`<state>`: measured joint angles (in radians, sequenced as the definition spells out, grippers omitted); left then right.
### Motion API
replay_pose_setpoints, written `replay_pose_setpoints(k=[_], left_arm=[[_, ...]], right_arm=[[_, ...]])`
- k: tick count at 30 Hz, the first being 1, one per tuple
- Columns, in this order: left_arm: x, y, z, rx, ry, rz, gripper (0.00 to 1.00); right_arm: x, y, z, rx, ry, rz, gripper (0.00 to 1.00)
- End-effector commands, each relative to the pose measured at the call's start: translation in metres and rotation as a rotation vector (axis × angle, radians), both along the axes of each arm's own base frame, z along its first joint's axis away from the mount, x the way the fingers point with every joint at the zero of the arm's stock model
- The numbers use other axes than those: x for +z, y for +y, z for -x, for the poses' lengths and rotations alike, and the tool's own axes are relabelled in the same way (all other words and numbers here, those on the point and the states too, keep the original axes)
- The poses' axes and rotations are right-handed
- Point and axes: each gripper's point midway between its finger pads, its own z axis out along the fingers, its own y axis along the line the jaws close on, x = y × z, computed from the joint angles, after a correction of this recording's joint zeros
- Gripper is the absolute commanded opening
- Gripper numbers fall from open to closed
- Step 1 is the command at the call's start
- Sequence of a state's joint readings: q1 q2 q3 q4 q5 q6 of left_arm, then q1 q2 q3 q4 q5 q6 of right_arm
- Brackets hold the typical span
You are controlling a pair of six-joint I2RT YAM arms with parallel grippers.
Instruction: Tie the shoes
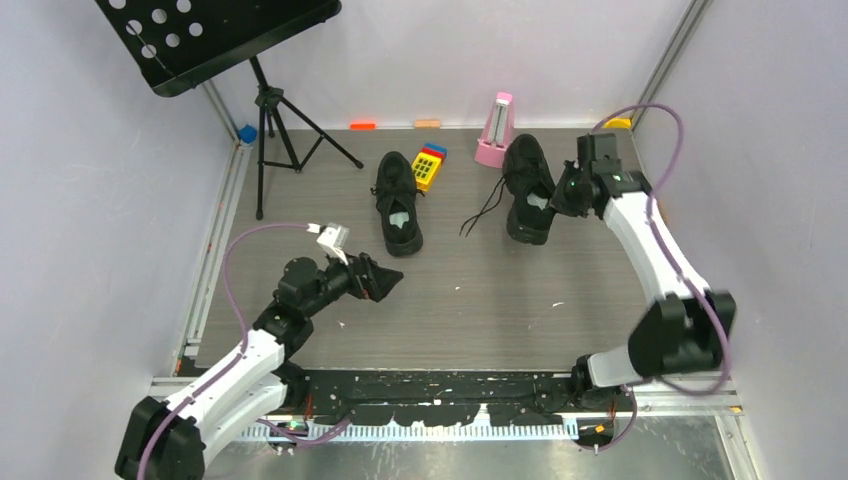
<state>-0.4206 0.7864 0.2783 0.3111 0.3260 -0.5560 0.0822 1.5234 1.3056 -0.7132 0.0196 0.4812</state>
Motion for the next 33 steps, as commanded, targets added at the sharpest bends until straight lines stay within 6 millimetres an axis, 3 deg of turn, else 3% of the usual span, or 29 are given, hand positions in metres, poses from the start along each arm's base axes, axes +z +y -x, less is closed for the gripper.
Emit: replay_pose_setpoints(k=[1, 9, 15, 21, 33], left_arm=[[0.050, -0.029, 0.005, -0.096, -0.206, -0.015, 0.94], [0.097, -0.066, -0.001, -0.185, -0.291, -0.019, 0.94], [0.127, -0.100, 0.002, -0.278, -0.418, 0.031, 0.99], [0.148, -0.135, 0.020, -0.351, -0.556, 0.035, 1.00], [0.164, -0.185, 0.021, -0.420, -0.615, 0.072, 0.95]], right_arm=[[0.088, 0.026, 0.034, 0.165, -0.251, -0.085, 0.00], [0.195, 0.053, 0.116, 0.374, -0.456, -0.189, 0.00], [0.241, 0.066, 0.154, 0.475, -0.490, -0.247, 0.00], [0.260, 0.071, 0.171, 0.489, -0.501, -0.286, 0.00], [0.270, 0.077, 0.178, 0.508, -0.511, -0.334, 0.00]])
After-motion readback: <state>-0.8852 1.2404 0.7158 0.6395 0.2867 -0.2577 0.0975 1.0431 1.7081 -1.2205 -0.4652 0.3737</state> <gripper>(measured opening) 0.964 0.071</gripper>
